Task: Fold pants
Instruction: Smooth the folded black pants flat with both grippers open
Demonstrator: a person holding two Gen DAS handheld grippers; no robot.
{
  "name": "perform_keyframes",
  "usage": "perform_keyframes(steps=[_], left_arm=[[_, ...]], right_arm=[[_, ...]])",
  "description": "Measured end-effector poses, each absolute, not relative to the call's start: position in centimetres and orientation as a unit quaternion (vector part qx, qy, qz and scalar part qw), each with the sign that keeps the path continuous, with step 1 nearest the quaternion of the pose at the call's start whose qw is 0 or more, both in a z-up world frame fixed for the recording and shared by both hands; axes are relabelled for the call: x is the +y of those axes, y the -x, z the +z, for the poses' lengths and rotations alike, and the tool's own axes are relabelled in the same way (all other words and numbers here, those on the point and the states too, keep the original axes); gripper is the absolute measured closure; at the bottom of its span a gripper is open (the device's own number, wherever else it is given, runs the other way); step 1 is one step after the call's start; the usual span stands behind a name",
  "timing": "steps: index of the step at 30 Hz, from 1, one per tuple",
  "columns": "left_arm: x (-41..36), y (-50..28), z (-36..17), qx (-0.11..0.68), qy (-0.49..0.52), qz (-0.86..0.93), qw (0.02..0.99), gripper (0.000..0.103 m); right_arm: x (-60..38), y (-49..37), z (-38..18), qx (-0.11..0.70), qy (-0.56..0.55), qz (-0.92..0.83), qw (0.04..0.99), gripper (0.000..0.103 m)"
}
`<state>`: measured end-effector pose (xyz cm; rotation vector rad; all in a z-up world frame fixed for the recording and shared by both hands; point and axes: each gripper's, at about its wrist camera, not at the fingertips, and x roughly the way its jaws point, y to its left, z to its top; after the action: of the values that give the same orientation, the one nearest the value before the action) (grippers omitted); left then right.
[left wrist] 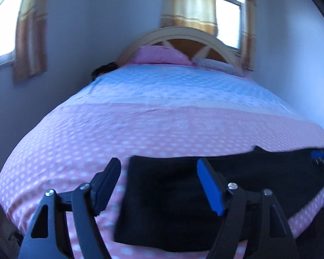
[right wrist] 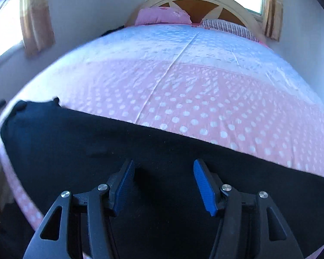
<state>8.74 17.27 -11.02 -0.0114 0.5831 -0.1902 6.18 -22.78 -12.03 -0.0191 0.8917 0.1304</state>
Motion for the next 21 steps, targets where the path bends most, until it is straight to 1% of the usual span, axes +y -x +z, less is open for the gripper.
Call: perform_keyframes(steps=[3, 6, 9, 10, 12, 14, 16, 18, 21], left_arm=[[14.1, -7.9, -11.3, 0.294, -0.011, -0.137, 0.946, 0.027], [10.6, -7.3, -12.7, 0.310, -0.053, -0.171, 0.934, 0.027], [8.6, -7.4, -14.9, 0.347, -0.076, -0.183, 0.917, 0.027], [8.3, -7.6, -15.8, 0.363, -0.081, -0.180, 0.911, 0.026], [8.6, -7.5, -15.8, 0.351, -0.068, -0.175, 0.917, 0.024], [8.6, -7.6, -15.2, 0.360, -0.068, -0.176, 0.914, 0.024], [8.4, -7.3, -14.2, 0.344, -0.077, -0.173, 0.920, 0.024], [7.8, -7.2, -13.9, 0.339, -0.083, -0.170, 0.922, 0.012], [6.2, -7.3, -13.6, 0.337, -0.093, -0.173, 0.921, 0.010]], right_arm=[[-23.3, -3.9, -10.6, 0.418, 0.002, 0.047, 0.907, 0.045], [-23.7, -1.1, -10.1, 0.418, 0.012, 0.059, 0.906, 0.045], [-24.3, 0.5, -12.4, 0.445, 0.043, 0.047, 0.893, 0.040], [-24.5, 1.3, -12.8, 0.418, 0.052, 0.055, 0.905, 0.038], [-24.7, 1.4, -12.5, 0.415, 0.052, 0.058, 0.907, 0.038], [-25.3, 1.4, -11.7, 0.418, 0.036, 0.061, 0.906, 0.038], [-26.9, 1.7, -10.3, 0.400, 0.017, 0.046, 0.915, 0.038], [-29.8, 1.8, -9.3, 0.393, 0.007, 0.004, 0.920, 0.038], [-34.6, 2.1, -8.9, 0.396, -0.037, -0.061, 0.916, 0.038]])
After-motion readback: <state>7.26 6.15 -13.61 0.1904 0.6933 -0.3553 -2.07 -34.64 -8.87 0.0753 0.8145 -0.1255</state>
